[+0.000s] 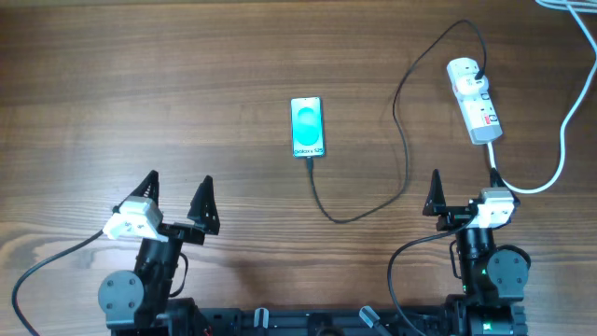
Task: Plug charger to phone and switch on socket
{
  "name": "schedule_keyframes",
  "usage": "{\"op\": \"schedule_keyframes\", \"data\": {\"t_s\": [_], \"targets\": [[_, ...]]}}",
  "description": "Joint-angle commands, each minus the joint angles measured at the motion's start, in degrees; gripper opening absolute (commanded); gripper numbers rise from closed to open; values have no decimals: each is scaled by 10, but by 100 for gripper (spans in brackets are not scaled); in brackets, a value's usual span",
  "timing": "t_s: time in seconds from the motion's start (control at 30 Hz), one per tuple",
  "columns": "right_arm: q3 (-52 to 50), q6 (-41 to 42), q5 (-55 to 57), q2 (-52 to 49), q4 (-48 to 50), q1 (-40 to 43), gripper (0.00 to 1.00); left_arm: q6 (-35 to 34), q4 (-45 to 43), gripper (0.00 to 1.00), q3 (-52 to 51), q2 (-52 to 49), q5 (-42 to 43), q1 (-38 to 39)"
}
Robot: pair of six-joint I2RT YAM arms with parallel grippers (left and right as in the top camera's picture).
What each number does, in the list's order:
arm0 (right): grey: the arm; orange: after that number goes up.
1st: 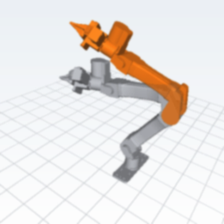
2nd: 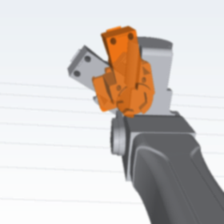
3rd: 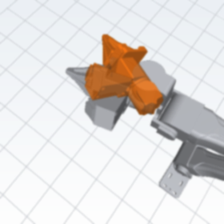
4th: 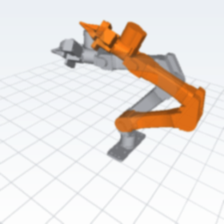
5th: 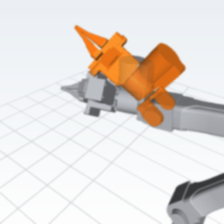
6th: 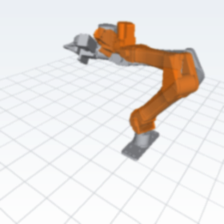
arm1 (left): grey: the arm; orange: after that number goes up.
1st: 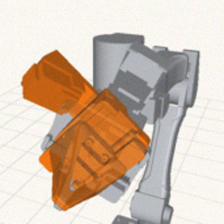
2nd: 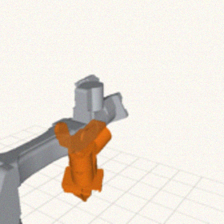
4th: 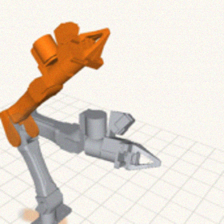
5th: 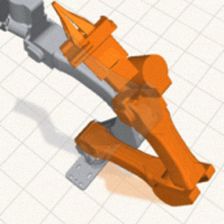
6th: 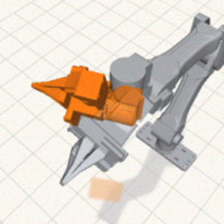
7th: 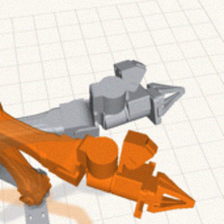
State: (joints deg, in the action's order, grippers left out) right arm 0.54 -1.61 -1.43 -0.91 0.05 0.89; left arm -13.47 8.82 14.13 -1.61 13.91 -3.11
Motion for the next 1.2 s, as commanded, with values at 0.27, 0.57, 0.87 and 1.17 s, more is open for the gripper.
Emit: {"op": "schedule_keyframes", "data": {"t_s": [0.27,0.57,0.87,1.17], "targets": [[-2,2,-1,7,1,-3,100,46,-86,100,-67,14,8,-1],[-2,1,-1,7,1,-3,100,56,-168,100,-112,14,-1,-1],[-2,1,-1,7,1,-3,100,59,-180,100,-138,14,-41,-1],[-2,2,-1,7,1,-3,100,133,-155,100,-138,14,-54,-1]]}}
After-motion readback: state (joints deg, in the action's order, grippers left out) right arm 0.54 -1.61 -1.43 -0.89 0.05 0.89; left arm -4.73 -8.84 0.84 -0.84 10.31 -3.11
